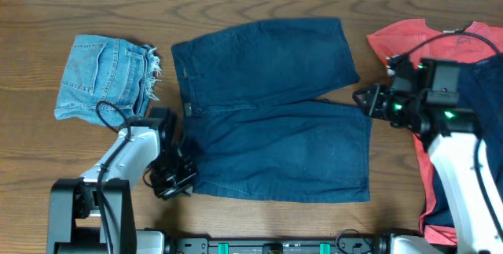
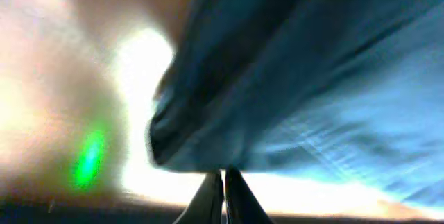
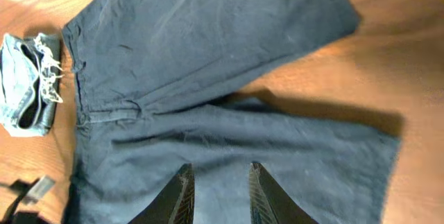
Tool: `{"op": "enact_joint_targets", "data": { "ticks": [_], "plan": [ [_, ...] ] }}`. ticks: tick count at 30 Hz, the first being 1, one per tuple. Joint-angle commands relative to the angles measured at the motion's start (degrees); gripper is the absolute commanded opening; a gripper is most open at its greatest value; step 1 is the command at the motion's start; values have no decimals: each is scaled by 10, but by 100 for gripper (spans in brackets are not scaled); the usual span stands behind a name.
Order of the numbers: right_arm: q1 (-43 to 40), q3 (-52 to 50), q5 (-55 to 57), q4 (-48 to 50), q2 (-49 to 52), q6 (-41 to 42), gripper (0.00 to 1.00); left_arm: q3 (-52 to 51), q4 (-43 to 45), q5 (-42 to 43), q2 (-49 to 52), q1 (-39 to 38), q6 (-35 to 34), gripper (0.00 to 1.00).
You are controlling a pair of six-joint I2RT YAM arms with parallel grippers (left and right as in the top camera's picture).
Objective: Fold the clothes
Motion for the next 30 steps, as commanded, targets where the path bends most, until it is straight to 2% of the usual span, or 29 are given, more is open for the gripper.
{"op": "enact_joint_targets", "data": {
  "ticks": [1, 7, 9, 13, 16, 20, 25, 28, 30],
  "plan": [
    [27, 5, 1, 58, 59, 7, 29, -1, -28, -16, -12, 19, 2, 6],
    [35, 8, 10, 288, 170, 77, 48, -1, -46, -12, -44, 28, 17, 6],
    [35, 18, 12, 336, 210, 112, 48, 2, -28, 17, -57, 28, 24, 6],
    [36, 69, -10, 344, 284, 137, 53, 31, 33, 106, -87, 27, 63, 8],
    [35, 111, -21, 314, 314, 135, 53, 40, 87, 84, -109, 27, 65, 24],
    [36, 151, -21, 266, 314, 117, 55, 30, 105, 42, -96, 27, 49, 32],
    [36, 206, -20, 196, 313, 103, 54, 0, 141, 39, -37, 27, 40, 31],
    [36, 219, -20, 184, 313, 104, 54, -16, 149, 39, 5, 27, 31, 14],
    [36, 219, -18, 185, 313, 104, 54, -25, 132, 33, 31, 27, 22, 6]
  ]
}}
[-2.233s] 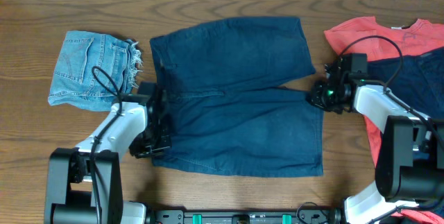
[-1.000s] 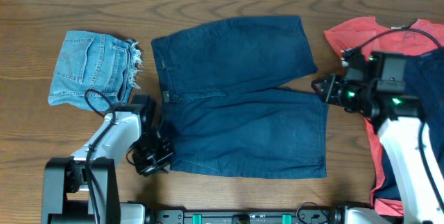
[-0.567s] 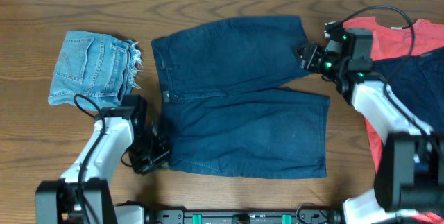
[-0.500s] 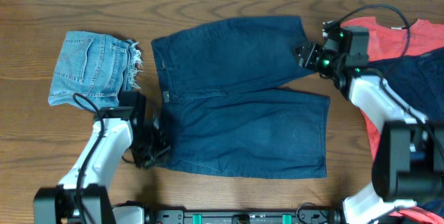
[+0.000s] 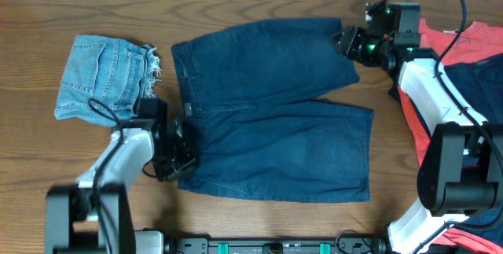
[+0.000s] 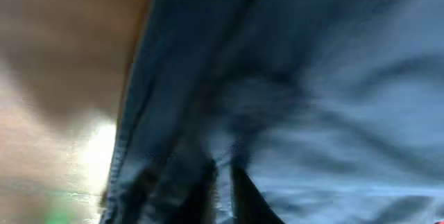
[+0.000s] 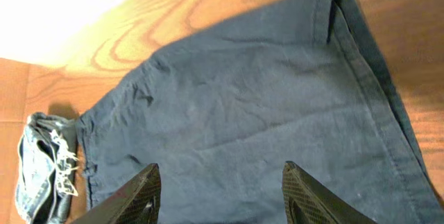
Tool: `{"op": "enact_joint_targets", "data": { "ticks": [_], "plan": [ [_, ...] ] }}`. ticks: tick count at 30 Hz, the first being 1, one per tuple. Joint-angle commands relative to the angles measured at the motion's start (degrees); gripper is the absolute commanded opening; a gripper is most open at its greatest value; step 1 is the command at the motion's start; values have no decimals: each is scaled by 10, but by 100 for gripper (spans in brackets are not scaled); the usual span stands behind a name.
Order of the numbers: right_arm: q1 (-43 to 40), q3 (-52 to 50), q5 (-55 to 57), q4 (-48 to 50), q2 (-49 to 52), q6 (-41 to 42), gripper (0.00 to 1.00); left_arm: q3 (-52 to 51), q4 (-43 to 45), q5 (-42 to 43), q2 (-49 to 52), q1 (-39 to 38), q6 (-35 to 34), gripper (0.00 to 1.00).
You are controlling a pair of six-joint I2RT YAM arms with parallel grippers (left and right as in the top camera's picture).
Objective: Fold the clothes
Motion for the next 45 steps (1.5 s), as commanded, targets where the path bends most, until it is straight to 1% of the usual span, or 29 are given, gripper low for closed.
{"op": "enact_joint_targets", "data": {
  "ticks": [1, 2, 5, 8, 11, 15, 18, 19, 21, 24, 28, 29, 31, 35, 39, 41, 42, 43, 45],
  "plan": [
    [3, 10, 0, -5, -5, -9, 55, -21, -34, -36, 39, 2, -30, 6],
    [3, 10, 7, -8, -5, -9, 55, -25, -55, -64, 48, 3, -57, 6],
    [4, 10, 28, -7, -5, -16, 57, -25, -79, -57, 47, 12, -80, 6],
    [7, 10, 85, -6, -4, -29, 58, -25, -107, -51, 31, 32, -77, 6],
    [14, 10, 140, 2, 1, -37, 60, -25, -140, -49, 7, 67, -57, 6],
    [31, 10, 150, 35, 29, -37, 61, -25, -173, -49, -20, 102, -33, 6],
    [49, 10, 150, 75, 68, -37, 61, -25, -175, -49, -31, 107, -29, 6],
    [54, 10, 150, 86, 80, -37, 61, -25, -174, -49, -31, 107, -29, 6],
    [63, 10, 150, 111, 105, -37, 57, -25, -172, -49, -31, 107, -29, 6],
    [70, 10, 148, 157, 139, -10, 52, -25, -170, -49, -31, 107, -27, 6],
    [79, 10, 125, 214, 174, 24, 51, -25, -165, -49, -31, 107, -27, 6],
    [82, 10, 118, 229, 183, 30, 54, -25, -164, -49, -31, 107, -27, 6],
    [86, 10, 118, 245, 193, 46, 63, -25, -163, -49, -31, 107, -27, 6],
    [88, 10, 125, 264, 208, 75, 66, -25, -162, -49, -31, 107, -27, 6],
    [89, 10, 132, 275, 225, 106, 66, -25, -162, -49, -31, 107, -27, 6],
    [90, 10, 131, 288, 236, 118, 65, -25, -162, -49, -31, 107, -27, 6],
    [90, 10, 131, 294, 239, 127, 63, -25, -162, -49, -31, 107, -27, 6],
    [90, 10, 131, 307, 245, 135, 57, -25, -161, -49, -31, 107, -27, 6],
    [90, 10, 128, 342, 249, 155, 39, -25, -162, -49, -31, 107, -27, 7]
  ]
}}
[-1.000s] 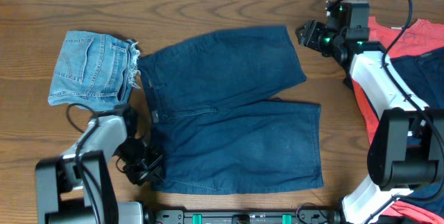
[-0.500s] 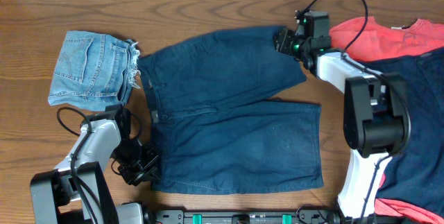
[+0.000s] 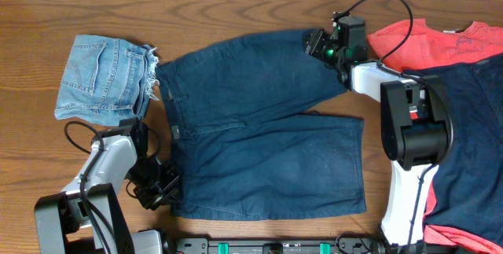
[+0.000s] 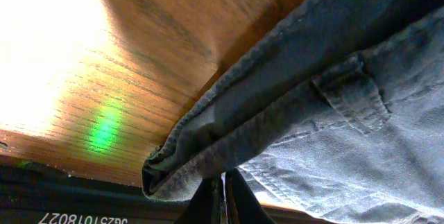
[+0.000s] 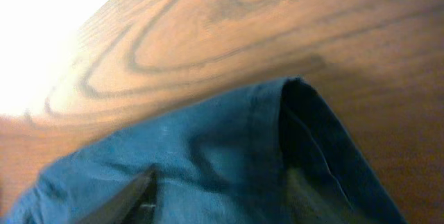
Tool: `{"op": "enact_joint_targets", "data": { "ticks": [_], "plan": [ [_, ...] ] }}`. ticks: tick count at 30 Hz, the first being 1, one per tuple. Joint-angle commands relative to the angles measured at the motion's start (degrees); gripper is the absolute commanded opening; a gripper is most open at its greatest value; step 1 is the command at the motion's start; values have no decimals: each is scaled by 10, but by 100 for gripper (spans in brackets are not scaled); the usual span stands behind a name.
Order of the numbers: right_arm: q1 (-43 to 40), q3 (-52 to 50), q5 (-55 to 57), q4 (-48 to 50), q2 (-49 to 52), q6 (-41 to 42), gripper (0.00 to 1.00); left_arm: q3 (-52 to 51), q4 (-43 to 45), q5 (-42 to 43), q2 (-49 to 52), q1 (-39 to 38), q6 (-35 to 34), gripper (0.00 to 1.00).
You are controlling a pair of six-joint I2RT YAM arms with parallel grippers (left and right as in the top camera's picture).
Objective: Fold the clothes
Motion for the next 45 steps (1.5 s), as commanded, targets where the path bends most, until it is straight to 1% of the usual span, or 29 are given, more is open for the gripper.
{"op": "enact_joint_targets", "data": {
  "ticks": [1, 3, 5, 6, 7, 9, 10, 11, 12, 14, 15, 16, 17, 19, 22, 24, 26, 29, 30, 31, 32, 33, 35, 37, 38, 39, 40, 43, 45],
  "plan": [
    [7, 3, 0, 53, 25, 47, 29, -2, -2, -7, -3, 3, 5, 6],
    [5, 3, 0, 125, 25, 48, 22, -2, -2, -7, -3, 3, 5, 6],
    [1, 3, -15, 235, 25, 58, 21, -2, -2, -7, -3, 3, 5, 6],
    [-3, 3, -22, 281, 25, 63, 22, -2, -2, -7, -3, 3, 5, 6],
    [-7, 3, -27, 330, 25, 64, 27, -2, -2, -7, -3, 3, 5, 6],
    [-17, 3, -32, 382, 25, 68, 30, -2, -2, -7, -3, 3, 5, 6],
    [-24, 3, -37, 391, 25, 77, 32, -2, -2, -7, -3, 3, 5, 6],
    [-31, 3, -45, 388, 25, 92, 37, -2, -2, -7, -3, 3, 5, 6],
    [-38, 3, -69, 381, 25, 101, 40, -2, -2, -7, -3, 3, 5, 6],
    [-49, 3, -118, 351, 25, 101, 57, -2, -1, -7, -3, 3, 5, 7],
    [-56, 3, -149, 331, 24, 101, 62, -2, 0, -7, -3, 3, 9, 7],
    [-60, 3, -178, 308, 24, 101, 77, -2, 1, -7, -3, 3, 14, 7],
    [-64, 3, -203, 284, 24, 101, 99, -2, 1, -7, -3, 3, 17, 6],
    [-66, 3, -248, 233, 23, 98, 99, -2, 0, -7, -3, 3, 23, 7],
    [-63, 3, -282, 146, 23, 94, 99, -2, 3, -7, -3, 3, 30, 7],
    [-59, 3, -311, 137, 23, 95, 99, -2, 5, -7, -3, 3, 31, 7],
    [-57, 3, -344, 172, 23, 105, 99, -2, 7, -7, -3, 3, 31, 7],
    [-54, 3, -399, 269, 23, 201, 99, -2, 8, -7, -3, 3, 38, 7],
    [-54, 3, -408, 298, 23, 208, 99, -2, 8, -7, -3, 3, 40, 7],
    [-55, 3, -421, 335, 23, 209, 85, -2, 8, -7, -3, 3, 42, 7],
    [-55, 4, -435, 379, 23, 217, 80, -2, 8, -7, -3, 3, 42, 7],
    [-56, 5, -440, 405, 20, 245, 84, -2, 8, -7, -3, 3, 43, 7],
    [-56, 8, -429, 407, 12, 285, 99, -2, 8, -7, -3, 3, 44, 7],
    [-54, 8, -399, 370, -7, 306, 99, -2, 7, -7, -3, 3, 50, 7],
    [-51, 8, -381, 341, -17, 304, 99, -2, 7, -7, -3, 3, 53, 6],
    [-48, 8, -360, 301, -30, 302, 99, -2, 7, -7, -3, 3, 55, 7],
    [-42, 9, -325, 240, -48, 292, 99, -2, 7, -7, -3, 3, 55, 7],
    [-26, 17, -228, 86, -93, 233, 99, -2, 7, -7, -3, 3, 55, 7],
    [-12, 43, -146, -41, -120, 162, 99, -2, 7, -7, -3, 3, 55, 7]
  ]
}}
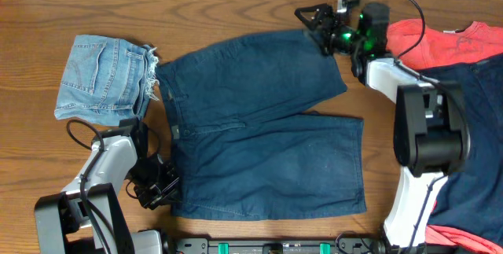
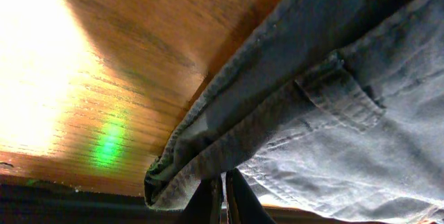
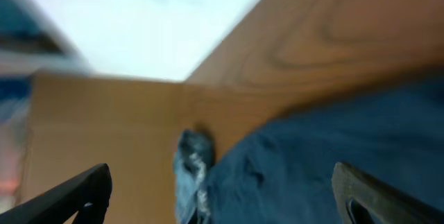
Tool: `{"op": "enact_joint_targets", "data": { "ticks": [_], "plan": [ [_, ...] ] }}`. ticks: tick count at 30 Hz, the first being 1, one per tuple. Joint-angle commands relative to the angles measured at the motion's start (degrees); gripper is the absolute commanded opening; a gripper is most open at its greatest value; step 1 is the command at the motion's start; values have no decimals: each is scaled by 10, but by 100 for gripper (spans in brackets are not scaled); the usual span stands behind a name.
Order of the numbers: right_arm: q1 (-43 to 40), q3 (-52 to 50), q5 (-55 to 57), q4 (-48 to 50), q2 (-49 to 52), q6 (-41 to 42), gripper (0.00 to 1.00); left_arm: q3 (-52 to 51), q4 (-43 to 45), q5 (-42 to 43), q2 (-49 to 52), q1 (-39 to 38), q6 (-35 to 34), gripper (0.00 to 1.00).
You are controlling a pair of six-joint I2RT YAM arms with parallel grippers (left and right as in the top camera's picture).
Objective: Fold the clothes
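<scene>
Dark blue shorts (image 1: 259, 120) lie spread flat mid-table, waist to the left and legs to the right. My left gripper (image 1: 161, 189) sits at the near left waist corner. In the left wrist view it (image 2: 223, 197) is shut, with the waistband's bunched corner (image 2: 187, 175) pinched between its fingers. My right gripper (image 1: 312, 20) hovers by the far leg's hem at the far right corner, open wide. The right wrist view is blurred; there my right gripper (image 3: 222, 196) has its dark fingertips (image 3: 73, 189) at the frame's sides, nothing between them, and the shorts (image 3: 326, 154) below.
Folded light denim shorts (image 1: 106, 77) lie at the far left, touching the dark shorts' waist. A red shirt (image 1: 424, 34) and a navy garment (image 1: 471, 128) are piled at the right edge. The table's front edge (image 1: 259, 234) runs just below the near leg.
My right gripper was low at the far leg's hem corner; now it stands slightly farther back and wide open, holding nothing. The left gripper and the shorts have not moved.
My left gripper stayed shut on the waist corner throughout. The right gripper was first over the gap between the legs, then open at the far leg's hem. By 1.5 s ago the shorts lay further left and nearer the front. Now the right gripper is open beside the hem.
</scene>
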Motion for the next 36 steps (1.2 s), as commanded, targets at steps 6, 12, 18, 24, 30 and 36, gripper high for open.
{"op": "enact_joint_targets", "data": {
  "ticks": [6, 12, 18, 24, 30, 36],
  "plan": [
    [62, 143, 303, -326, -60, -299, 99, 0, 0, -5, -3, 3, 8, 7],
    [60, 148, 320, -341, -17, -315, 56, 0, 3, -5, -3, 3, 8, 6],
    [57, 148, 336, -333, 20, -315, 64, 0, 3, -5, -3, 3, 8, 7],
    [47, 148, 356, -339, 40, -315, 63, 0, 3, -5, -3, 3, 8, 7],
    [47, 148, 356, -337, 70, -306, 59, 0, 3, -5, -3, 3, 8, 7],
    [46, 148, 323, -305, 99, -286, 54, 0, 3, -5, -3, 3, 8, 7]
  ]
}}
